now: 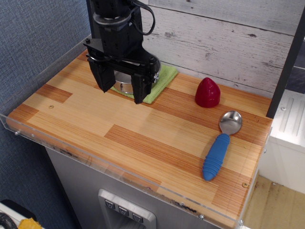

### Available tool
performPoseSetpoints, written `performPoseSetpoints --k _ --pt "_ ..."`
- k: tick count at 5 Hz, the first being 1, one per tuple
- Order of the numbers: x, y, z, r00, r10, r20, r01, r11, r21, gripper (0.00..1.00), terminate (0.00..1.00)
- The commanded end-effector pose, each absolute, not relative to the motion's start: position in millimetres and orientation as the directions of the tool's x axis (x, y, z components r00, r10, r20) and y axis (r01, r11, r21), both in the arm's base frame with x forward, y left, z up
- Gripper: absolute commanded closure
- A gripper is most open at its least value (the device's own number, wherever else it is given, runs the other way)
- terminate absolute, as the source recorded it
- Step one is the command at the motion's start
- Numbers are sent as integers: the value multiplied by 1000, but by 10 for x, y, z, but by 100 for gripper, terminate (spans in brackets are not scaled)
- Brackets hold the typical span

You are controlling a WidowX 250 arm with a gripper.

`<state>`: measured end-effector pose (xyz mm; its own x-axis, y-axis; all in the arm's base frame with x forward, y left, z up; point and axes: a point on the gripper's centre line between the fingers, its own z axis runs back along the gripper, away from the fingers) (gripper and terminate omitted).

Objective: Place the strawberry inside the pot

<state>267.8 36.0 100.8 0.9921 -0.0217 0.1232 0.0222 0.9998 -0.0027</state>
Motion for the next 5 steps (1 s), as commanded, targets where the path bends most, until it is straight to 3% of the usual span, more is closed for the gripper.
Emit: performPoseSetpoints --k 1,3,5 --pt "2678 360 1008 992 -22 123 22 1000 -3 0 0" --pt "3207 94 931 971 -26 238 42 997 -62 0 0" --pt "3820 -244 774 963 -44 266 62 996 -61 0 0"
